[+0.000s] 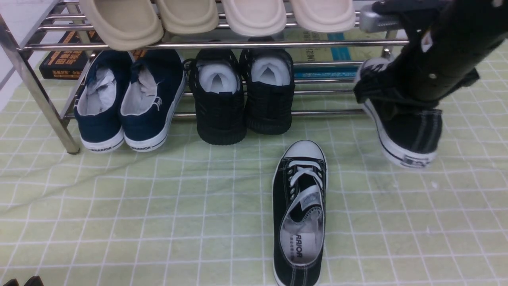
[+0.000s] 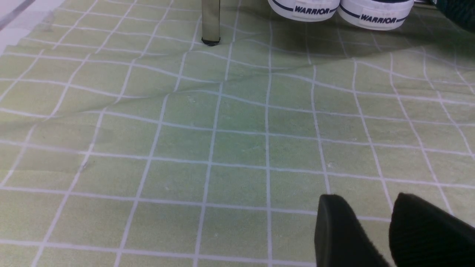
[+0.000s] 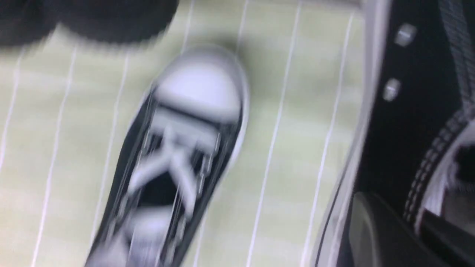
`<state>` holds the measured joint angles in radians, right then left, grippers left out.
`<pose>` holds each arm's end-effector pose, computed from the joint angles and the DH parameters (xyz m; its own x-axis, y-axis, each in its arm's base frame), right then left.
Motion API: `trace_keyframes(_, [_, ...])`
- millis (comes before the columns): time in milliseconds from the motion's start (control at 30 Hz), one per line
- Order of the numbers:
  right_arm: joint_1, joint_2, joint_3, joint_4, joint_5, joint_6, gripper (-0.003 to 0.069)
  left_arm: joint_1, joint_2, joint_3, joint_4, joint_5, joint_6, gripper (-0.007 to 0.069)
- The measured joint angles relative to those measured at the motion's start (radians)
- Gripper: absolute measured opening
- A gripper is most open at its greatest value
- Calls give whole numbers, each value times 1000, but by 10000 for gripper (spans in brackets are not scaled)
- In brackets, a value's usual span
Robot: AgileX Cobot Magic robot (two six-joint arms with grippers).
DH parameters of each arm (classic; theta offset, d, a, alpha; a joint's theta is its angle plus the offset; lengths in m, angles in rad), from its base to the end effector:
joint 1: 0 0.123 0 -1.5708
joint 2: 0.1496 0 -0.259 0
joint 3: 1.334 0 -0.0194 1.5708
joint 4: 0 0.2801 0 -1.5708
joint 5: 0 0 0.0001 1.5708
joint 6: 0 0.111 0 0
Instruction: Take the shoes off the shelf with your hand from the green coffee tablecloth.
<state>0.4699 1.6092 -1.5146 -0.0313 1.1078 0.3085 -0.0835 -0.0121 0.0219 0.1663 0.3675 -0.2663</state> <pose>0.3379 0.1681 0.2951 -0.8943 -0.1287 -0.4285 -0.1902 0.9762 0.1037 0.1276 -0.0040 0.1682 -0.2818 -0.0873 -0.9555 -0.0048 0.9960 -0.0896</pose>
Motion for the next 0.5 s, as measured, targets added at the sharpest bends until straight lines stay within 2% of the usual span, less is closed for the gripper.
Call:
trace_keyframes(133, [69, -60, 71, 16, 87, 16, 3, 0, 0, 0, 0, 0, 0, 242])
trace_keyframes(233, [140, -84, 168, 13, 75, 56, 4, 0, 0, 0, 0, 0, 0, 242])
trace_keyframes(367, [217, -83, 284, -6, -48, 85, 4, 0, 0, 0, 0, 0, 0, 242])
trace_keyframes(500, [240, -81, 382, -39, -201, 112, 8, 0, 0, 0, 0, 0, 0, 242])
